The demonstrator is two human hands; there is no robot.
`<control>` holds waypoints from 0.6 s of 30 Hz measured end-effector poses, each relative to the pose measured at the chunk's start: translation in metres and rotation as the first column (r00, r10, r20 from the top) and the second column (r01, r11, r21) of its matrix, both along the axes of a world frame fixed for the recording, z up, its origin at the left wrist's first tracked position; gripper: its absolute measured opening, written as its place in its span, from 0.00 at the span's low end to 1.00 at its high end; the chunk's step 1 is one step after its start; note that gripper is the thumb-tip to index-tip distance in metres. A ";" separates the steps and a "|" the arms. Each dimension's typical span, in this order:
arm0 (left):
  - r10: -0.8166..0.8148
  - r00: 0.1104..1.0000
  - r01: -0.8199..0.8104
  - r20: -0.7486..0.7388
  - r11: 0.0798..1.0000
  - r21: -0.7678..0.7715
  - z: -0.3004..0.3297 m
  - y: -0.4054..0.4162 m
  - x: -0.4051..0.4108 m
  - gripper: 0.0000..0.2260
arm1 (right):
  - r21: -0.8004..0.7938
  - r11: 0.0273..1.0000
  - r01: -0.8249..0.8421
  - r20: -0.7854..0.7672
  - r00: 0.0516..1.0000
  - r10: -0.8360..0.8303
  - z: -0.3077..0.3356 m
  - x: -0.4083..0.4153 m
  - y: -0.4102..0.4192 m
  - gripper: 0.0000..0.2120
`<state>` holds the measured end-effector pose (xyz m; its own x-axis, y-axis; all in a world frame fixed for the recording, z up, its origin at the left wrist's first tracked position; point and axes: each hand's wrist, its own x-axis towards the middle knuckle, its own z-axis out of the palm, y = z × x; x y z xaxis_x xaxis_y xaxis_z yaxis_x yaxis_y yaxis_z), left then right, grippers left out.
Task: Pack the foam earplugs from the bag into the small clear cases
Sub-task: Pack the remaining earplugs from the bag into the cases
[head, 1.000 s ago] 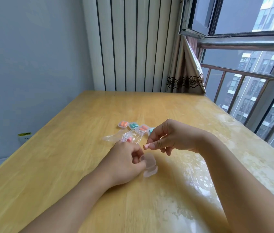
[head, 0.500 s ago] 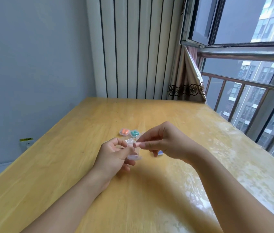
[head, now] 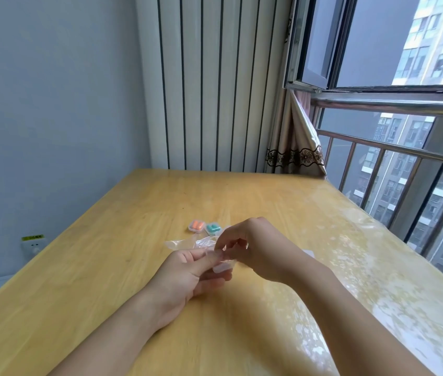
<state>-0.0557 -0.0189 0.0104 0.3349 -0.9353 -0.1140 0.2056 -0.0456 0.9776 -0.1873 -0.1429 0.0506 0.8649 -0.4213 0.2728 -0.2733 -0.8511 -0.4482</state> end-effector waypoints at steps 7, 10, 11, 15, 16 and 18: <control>-0.111 0.991 0.109 0.071 0.994 0.032 0.000 0.002 0.002 0.14 | 0.049 0.999 -0.002 0.045 0.999 0.000 -0.005 0.003 0.001 0.04; -0.161 0.979 0.153 0.128 0.986 0.068 0.001 0.003 0.002 0.15 | 0.171 0.985 0.007 0.054 0.998 -0.017 -0.006 0.002 -0.001 0.04; -0.164 0.975 0.153 0.151 0.985 0.082 0.001 0.002 0.001 0.16 | 0.199 0.980 0.004 0.048 0.999 -0.014 -0.006 0.001 -0.001 0.04; -0.111 0.966 0.088 0.234 0.991 0.105 0.000 0.000 -0.002 0.14 | 0.382 0.924 -0.021 0.097 0.995 -0.018 -0.003 -0.003 -0.009 0.02; -0.092 0.961 0.066 0.260 0.992 0.105 -0.001 0.000 -0.002 0.13 | 0.445 0.895 -0.025 0.117 0.993 -0.031 -0.002 -0.005 -0.011 0.03; -0.061 0.953 0.034 0.298 0.995 0.096 -0.003 -0.001 -0.001 0.13 | 0.528 0.848 -0.050 0.147 0.989 -0.033 0.000 -0.008 -0.013 0.06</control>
<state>-0.0566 -0.0199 0.0075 0.3217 -0.9417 -0.0986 -0.1011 -0.1377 0.9853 -0.1950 -0.1561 0.0503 0.8374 -0.5301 0.1332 -0.1634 -0.4753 -0.8645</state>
